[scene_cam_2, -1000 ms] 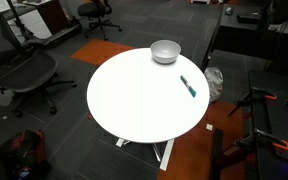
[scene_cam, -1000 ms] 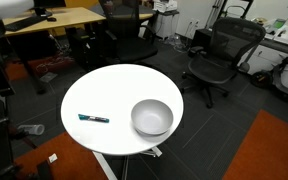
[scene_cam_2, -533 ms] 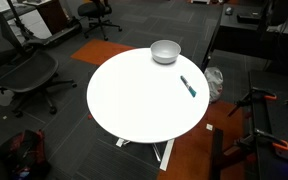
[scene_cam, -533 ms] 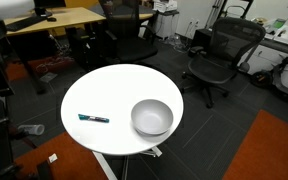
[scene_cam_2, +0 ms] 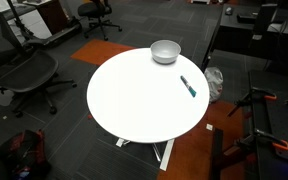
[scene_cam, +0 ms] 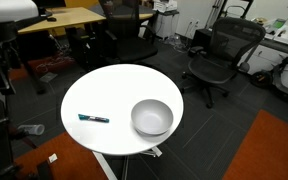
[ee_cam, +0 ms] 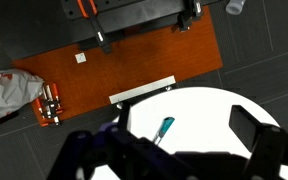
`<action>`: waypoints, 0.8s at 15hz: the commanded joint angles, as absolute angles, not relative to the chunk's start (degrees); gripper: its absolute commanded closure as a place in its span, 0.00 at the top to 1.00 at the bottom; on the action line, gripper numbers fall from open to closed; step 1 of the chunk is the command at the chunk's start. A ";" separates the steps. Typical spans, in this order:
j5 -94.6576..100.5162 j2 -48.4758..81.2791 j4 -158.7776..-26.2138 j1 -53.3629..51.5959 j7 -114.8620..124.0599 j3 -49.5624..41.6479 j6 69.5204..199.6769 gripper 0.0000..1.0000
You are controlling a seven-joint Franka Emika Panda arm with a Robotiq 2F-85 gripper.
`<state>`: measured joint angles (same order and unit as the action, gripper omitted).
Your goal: Pick up the marker and move it to the left
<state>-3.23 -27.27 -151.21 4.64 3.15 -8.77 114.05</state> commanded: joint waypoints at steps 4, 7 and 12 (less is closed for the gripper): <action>-4.17 -19.99 -151.41 7.27 20.00 -3.34 127.39 1.00; -3.11 -14.70 -150.73 7.69 26.53 -1.79 134.67 1.00; -1.94 -5.72 -149.06 7.37 33.62 -1.23 141.60 1.00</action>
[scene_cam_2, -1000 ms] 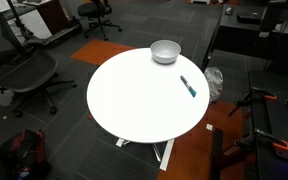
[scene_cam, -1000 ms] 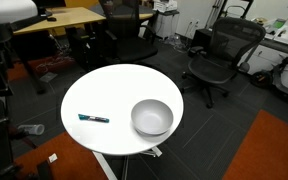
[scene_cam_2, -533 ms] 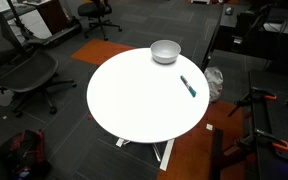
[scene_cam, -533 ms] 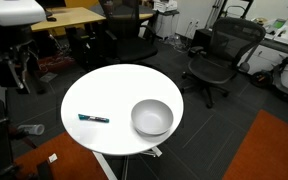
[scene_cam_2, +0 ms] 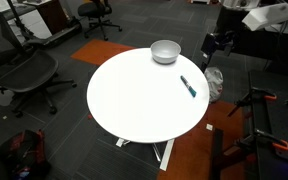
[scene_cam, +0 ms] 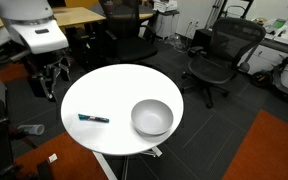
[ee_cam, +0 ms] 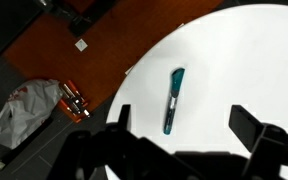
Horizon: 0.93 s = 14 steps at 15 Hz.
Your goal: Pick up the marker and move it to the left
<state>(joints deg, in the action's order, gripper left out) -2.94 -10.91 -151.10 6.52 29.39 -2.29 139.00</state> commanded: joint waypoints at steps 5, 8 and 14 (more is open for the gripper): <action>-0.88 -3.96 -150.87 5.70 40.29 -1.02 144.42 1.00; 0.70 -2.98 -151.21 5.14 43.83 -0.82 146.75 1.00; 6.99 0.52 -151.24 4.58 50.82 -1.35 152.51 1.00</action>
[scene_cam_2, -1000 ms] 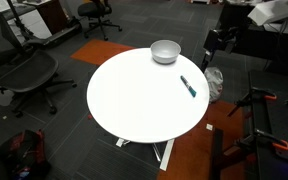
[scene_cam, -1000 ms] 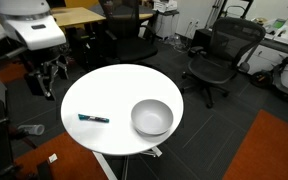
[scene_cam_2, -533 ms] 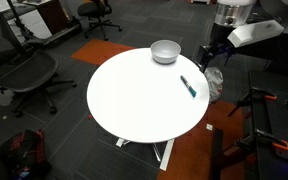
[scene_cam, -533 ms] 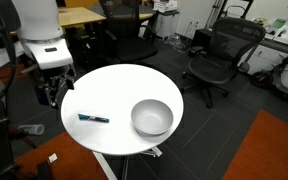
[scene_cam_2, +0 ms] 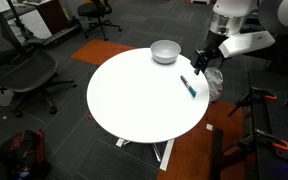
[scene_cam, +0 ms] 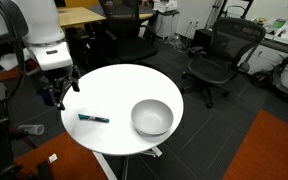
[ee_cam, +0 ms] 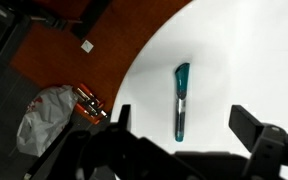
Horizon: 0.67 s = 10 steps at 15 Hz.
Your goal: Pick up the marker and move it to the left
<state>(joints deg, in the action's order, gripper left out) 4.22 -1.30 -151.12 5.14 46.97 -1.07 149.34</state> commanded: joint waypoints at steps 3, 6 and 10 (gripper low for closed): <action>9.57 3.12 -150.78 4.17 52.44 -2.09 156.17 1.00; 11.74 5.85 -150.14 3.45 53.33 -3.34 159.67 1.00; 11.63 10.22 -148.49 1.93 51.98 -5.74 163.68 1.00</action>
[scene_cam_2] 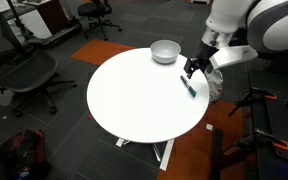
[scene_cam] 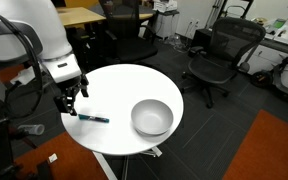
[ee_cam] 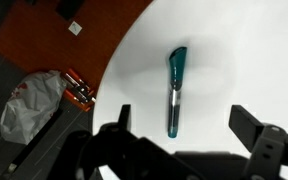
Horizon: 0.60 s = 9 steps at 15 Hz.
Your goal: Pick up the marker and move it to the left
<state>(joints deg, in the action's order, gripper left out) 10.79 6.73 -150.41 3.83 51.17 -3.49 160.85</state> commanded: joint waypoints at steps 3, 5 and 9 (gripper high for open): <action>9.69 13.64 -146.67 0.67 50.24 -7.15 165.74 1.00; 8.02 15.80 -145.36 0.09 48.88 -7.66 166.62 1.00; 3.96 19.66 -142.78 -0.30 45.59 -7.68 167.30 1.00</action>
